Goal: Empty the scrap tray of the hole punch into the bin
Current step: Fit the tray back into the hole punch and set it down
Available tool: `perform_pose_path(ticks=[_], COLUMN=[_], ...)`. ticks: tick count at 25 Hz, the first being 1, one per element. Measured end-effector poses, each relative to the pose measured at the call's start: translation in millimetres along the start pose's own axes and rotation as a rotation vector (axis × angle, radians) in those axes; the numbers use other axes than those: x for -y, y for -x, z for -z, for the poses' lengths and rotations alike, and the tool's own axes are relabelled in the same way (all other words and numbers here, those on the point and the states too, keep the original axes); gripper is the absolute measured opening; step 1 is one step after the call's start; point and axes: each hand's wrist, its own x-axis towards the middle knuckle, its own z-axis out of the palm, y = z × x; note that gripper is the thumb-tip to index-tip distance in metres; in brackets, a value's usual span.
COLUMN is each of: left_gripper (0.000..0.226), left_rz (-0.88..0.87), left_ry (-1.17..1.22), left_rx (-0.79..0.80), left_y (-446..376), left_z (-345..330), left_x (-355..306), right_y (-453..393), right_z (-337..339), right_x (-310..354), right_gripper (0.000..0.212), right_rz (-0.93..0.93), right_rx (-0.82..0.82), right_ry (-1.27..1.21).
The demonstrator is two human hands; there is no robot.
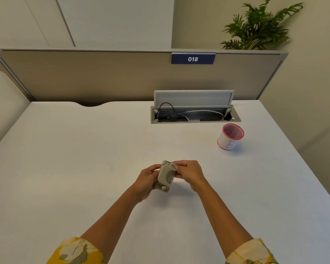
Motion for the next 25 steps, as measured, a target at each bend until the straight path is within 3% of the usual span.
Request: perform_pose_path(ticks=[7, 16, 19, 25], left_gripper=[0.027, 0.018, 0.016, 0.033], left_rz=[-0.013, 0.006, -0.004, -0.058], left_ry=[-0.031, 0.127, 0.217, 0.361], left_rx=[-0.039, -0.150, -0.216, -0.341], left_y=[-0.4, -7.8, -11.0, -16.1], left_z=[-2.4, -5.5, -4.4, 0.1], left_x=[2.0, 10.1, 8.6, 6.6], right_y=[-2.8, -8.3, -6.7, 3.0], right_z=[-2.1, -11.0, -17.9, -37.2], right_x=[-3.3, -10.0, -14.7, -9.9], right_gripper=[0.019, 0.017, 0.021, 0.042], right_rz=[0.015, -0.012, -0.045, -0.059], right_rx=[-0.047, -0.077, -0.029, 0.083], right_ry=[0.037, -0.042, 0.025, 0.026])
